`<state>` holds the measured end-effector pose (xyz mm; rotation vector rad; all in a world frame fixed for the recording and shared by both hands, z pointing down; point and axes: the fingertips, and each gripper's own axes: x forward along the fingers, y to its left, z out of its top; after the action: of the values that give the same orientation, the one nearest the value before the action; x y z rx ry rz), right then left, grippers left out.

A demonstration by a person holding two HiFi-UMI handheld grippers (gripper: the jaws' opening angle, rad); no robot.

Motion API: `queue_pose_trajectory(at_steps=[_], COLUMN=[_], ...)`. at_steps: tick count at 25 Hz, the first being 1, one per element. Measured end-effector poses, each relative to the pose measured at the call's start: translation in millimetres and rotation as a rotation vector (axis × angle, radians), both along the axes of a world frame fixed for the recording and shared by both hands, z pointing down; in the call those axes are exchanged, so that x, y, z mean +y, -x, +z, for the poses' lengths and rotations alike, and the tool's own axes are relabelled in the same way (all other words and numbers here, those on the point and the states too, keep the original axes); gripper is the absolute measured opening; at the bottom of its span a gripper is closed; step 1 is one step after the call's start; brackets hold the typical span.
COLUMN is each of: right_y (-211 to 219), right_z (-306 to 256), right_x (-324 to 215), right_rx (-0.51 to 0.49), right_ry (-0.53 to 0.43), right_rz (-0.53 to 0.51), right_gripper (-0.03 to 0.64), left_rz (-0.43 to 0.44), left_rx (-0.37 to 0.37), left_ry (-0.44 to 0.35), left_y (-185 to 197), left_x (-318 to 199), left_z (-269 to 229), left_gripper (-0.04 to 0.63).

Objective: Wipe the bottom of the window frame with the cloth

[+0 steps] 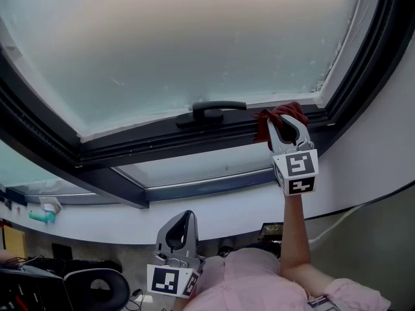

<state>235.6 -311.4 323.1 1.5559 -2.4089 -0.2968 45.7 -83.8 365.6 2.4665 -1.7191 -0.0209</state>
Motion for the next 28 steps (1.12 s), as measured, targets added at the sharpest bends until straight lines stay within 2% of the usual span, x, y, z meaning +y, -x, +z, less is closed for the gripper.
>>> queue_pose_trajectory(at_steps=[28], right_y=[-52.0], right_z=[1.7], right_x=[-12.0], right_rx=[-0.03], right_ry=[-0.002], right_rz=[0.075], right_gripper=[0.066], left_rz=[0.015], left_rx=[-0.004], left_ry=[0.013], left_y=[-14.7], left_x=[-13.6], left_z=[3.1], left_gripper=[-0.003])
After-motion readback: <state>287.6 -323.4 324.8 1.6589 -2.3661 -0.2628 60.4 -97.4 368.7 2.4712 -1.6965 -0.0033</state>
